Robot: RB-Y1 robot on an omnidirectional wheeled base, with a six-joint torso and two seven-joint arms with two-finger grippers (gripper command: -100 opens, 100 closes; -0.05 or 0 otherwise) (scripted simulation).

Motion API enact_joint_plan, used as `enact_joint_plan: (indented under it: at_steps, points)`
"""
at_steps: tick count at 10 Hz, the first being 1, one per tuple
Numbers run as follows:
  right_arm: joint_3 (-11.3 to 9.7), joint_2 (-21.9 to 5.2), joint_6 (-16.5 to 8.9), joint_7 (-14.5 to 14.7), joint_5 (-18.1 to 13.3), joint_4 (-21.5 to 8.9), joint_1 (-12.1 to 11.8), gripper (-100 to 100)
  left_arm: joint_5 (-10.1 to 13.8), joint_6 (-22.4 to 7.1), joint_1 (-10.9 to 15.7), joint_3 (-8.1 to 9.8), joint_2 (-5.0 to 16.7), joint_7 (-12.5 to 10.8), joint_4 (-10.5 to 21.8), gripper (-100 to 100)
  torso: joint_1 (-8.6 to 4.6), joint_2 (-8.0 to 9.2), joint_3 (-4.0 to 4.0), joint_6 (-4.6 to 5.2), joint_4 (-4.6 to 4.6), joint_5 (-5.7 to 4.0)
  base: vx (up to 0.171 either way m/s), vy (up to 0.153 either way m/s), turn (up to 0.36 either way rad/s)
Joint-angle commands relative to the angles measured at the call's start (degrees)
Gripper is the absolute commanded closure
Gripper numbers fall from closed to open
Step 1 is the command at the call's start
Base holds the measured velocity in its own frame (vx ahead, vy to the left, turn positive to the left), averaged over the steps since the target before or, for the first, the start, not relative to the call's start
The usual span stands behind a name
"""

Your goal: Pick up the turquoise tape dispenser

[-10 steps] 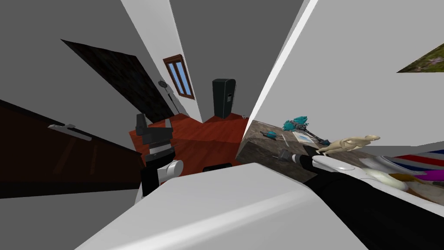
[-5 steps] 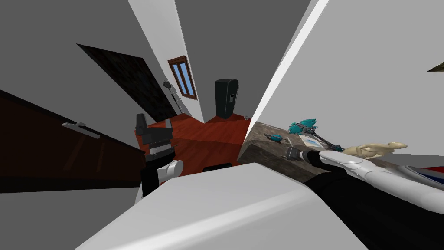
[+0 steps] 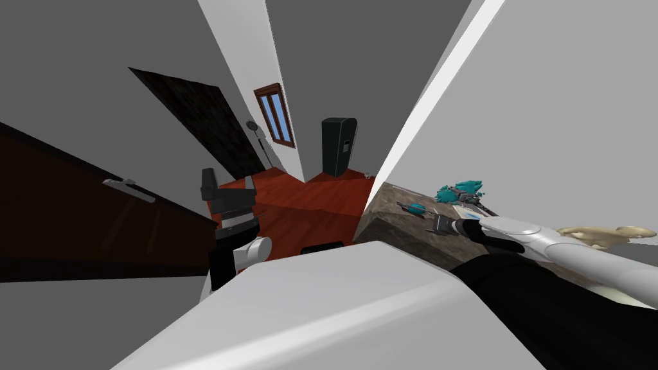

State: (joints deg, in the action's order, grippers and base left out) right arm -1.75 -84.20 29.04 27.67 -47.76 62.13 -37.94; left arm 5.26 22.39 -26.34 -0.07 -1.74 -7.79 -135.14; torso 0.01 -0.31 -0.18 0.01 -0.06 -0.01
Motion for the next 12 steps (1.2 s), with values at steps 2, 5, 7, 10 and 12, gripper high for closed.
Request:
enact_joint_plan:
  at_steps: [2, 5, 7, 10, 12]
  points:
    - [0.24, -2.08, 0.04, 1.2, -0.46, -0.64, -1.19, -100, 0.0, 0.0, 0.0, 0.0, 0.0, 0.0, 0.0, 0, 0.04, 0.13, 0.07, 0.02, 0.03, 0.0, 0.044, 0.004, 0.023]
    - [-3.14, -5.26, 2.06, 4.44, -2.54, -4.96, 0.79, -100, 0.0, 0.0, 0.0, 0.0, 0.0, 0.0, 0.0, 0, -0.01, -0.2, -0.11, -0.04, -0.04, 0.0, 0.145, -0.019, 0.154]
    - [-4.77, -5.37, 3.01, 5.53, -3.14, -5.97, 1.36, -100, 0.0, 0.0, -0.01, 0.01, 0.01, 0.0, 0.0, 0, -0.16, -0.45, -0.26, -0.03, -0.11, -0.05, 0.167, -0.051, 0.104]
    - [-5.12, -5.25, 2.99, 5.59, -3.27, -5.92, 1.42, 0, 0.0, 0.0, 0.0, 0.0, 0.0, 0.0, 0.0, 0, -0.05, 0.09, 0.04, 0.02, 0.01, -0.03, 0.045, -0.022, 0.021]
    - [-7.47, -6.21, 0.55, 4.01, -4.36, -2.49, 2.6, -100, 0.0, 0.0, 0.0, 0.01, 0.0, 0.0, 0.0, 0, -0.06, 0.22, 0.13, 0.08, 0.06, -0.03, 0.046, -0.049, -0.178]
